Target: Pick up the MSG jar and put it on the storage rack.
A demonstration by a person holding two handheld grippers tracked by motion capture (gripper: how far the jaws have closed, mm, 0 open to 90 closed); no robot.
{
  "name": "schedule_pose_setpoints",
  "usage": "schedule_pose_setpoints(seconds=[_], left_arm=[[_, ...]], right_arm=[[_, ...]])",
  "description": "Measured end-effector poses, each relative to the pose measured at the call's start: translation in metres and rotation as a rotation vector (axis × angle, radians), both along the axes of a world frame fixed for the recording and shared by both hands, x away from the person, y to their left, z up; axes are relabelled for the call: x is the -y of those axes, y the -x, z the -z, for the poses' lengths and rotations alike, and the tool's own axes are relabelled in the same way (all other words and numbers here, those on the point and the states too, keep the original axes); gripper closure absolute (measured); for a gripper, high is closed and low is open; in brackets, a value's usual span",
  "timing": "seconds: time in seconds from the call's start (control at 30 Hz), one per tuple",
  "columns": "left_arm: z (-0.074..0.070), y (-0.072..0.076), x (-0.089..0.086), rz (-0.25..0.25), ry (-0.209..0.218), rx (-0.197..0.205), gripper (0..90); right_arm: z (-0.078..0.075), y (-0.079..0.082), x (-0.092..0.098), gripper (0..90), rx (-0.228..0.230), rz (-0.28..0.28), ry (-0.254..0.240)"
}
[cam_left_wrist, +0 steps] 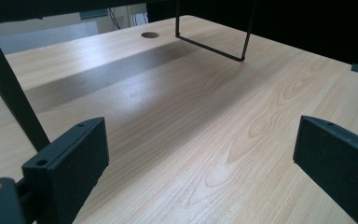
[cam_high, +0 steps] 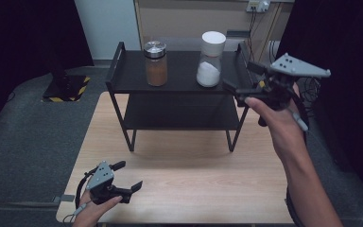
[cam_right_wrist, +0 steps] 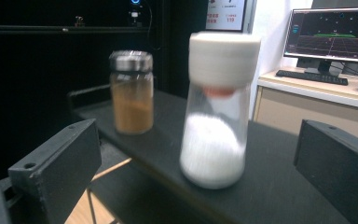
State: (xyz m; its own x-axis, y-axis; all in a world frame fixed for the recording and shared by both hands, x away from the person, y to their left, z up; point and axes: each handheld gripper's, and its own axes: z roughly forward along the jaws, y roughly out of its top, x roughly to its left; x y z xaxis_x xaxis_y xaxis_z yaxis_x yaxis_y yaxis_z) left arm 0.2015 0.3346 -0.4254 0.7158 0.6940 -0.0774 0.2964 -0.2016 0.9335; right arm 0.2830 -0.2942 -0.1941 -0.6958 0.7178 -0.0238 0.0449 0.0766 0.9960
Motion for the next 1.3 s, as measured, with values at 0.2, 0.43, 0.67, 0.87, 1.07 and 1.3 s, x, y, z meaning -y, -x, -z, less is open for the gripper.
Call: schedule_pose_setpoints(seconds=[0.2,0.43,0.67,0.87,1.07,1.3], left_arm=[[0.001,0.0,0.001,0.002,-0.004,-0.004,1.9],[0.001,0.0,0.001,-0.002,-0.005,-0.002,1.9],[0.002,0.0,0.001,-0.008,-0.002,-0.002,1.9],[0.002,0.001,0.002,-0.01,-0.002,0.0,1.9],[0.002,0.001,0.003,-0.011,-0.007,-0.004,1.9],[0.006,0.001,0.006,-0.016,-0.003,-0.008,1.9]], right_arm=[[0.033,0.019,0.015,1.0,-0.012,-0.002,-0.028],[0.082,0.035,0.025,1.1,-0.021,-0.004,-0.043],[0.126,0.048,0.034,1.2,-0.02,0.007,-0.059],[0.15,0.057,0.039,1.3,-0.019,0.03,-0.051],[0.178,0.069,0.046,1.5,-0.034,0.056,-0.06],[0.209,0.085,0.055,2.3,-0.039,0.098,-0.077]])
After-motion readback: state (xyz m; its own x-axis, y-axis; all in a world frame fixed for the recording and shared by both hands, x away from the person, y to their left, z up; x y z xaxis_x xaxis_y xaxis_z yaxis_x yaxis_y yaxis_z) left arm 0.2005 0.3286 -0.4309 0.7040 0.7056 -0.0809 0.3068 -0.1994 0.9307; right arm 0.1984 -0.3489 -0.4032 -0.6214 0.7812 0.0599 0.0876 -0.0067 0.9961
